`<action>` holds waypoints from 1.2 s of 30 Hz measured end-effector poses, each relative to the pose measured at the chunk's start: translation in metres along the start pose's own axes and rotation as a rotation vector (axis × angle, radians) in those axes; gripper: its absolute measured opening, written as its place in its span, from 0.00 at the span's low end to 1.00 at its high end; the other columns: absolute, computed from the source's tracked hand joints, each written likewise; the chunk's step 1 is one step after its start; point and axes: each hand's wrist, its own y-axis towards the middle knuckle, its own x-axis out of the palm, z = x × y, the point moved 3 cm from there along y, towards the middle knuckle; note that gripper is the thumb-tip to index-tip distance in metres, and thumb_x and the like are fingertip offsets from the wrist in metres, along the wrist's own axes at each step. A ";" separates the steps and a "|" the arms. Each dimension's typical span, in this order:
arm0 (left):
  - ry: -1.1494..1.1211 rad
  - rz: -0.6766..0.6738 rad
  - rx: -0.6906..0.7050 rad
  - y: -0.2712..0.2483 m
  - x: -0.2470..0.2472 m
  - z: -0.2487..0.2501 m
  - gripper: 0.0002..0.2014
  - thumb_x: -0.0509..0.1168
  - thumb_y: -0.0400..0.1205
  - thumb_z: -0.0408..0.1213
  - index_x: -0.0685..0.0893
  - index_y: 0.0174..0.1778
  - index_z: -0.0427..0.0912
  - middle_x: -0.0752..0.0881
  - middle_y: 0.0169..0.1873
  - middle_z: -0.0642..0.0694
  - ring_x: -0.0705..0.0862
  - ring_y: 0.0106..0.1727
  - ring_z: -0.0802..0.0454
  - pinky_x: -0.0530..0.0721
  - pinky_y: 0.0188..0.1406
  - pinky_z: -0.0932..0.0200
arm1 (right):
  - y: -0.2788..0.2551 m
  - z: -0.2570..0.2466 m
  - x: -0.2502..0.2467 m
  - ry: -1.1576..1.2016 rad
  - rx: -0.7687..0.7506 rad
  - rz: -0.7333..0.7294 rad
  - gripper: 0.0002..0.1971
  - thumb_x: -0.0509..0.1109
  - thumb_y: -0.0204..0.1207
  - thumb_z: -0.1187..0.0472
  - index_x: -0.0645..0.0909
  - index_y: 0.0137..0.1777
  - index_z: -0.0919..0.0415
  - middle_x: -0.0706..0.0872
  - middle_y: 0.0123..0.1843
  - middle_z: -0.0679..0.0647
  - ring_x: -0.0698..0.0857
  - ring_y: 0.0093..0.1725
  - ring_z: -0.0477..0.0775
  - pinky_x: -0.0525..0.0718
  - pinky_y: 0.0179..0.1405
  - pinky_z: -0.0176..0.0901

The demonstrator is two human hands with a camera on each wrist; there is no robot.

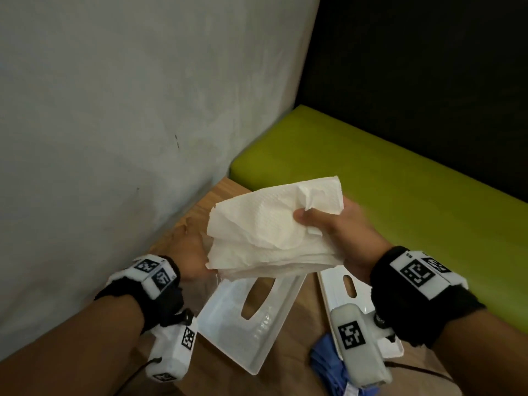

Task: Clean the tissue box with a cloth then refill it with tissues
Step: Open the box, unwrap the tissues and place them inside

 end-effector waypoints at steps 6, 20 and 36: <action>-0.815 0.193 0.045 -0.024 -0.063 0.021 0.29 0.65 0.77 0.32 0.75 0.77 0.44 0.77 0.75 0.47 0.73 0.71 0.56 0.72 0.69 0.55 | -0.006 0.005 0.009 -0.170 0.031 -0.093 0.19 0.81 0.65 0.63 0.84 0.56 0.56 0.93 0.51 0.57 0.92 0.48 0.57 0.90 0.44 0.49; -0.717 -0.448 0.239 -0.052 -0.016 0.089 0.22 0.80 0.72 0.41 0.86 0.63 0.51 0.92 0.55 0.48 0.90 0.57 0.50 0.85 0.64 0.41 | -0.001 -0.004 0.008 -0.136 0.108 -0.241 0.28 0.84 0.63 0.60 0.80 0.63 0.52 0.92 0.55 0.56 0.92 0.50 0.58 0.90 0.44 0.51; -0.986 -0.389 -0.092 -0.047 0.047 0.056 0.39 0.82 0.67 0.38 0.74 0.73 0.54 0.89 0.62 0.43 0.88 0.61 0.39 0.84 0.64 0.34 | -0.017 0.128 0.035 0.537 0.458 -0.097 0.22 0.72 0.76 0.52 0.79 0.70 0.55 0.89 0.62 0.61 0.88 0.61 0.67 0.81 0.65 0.70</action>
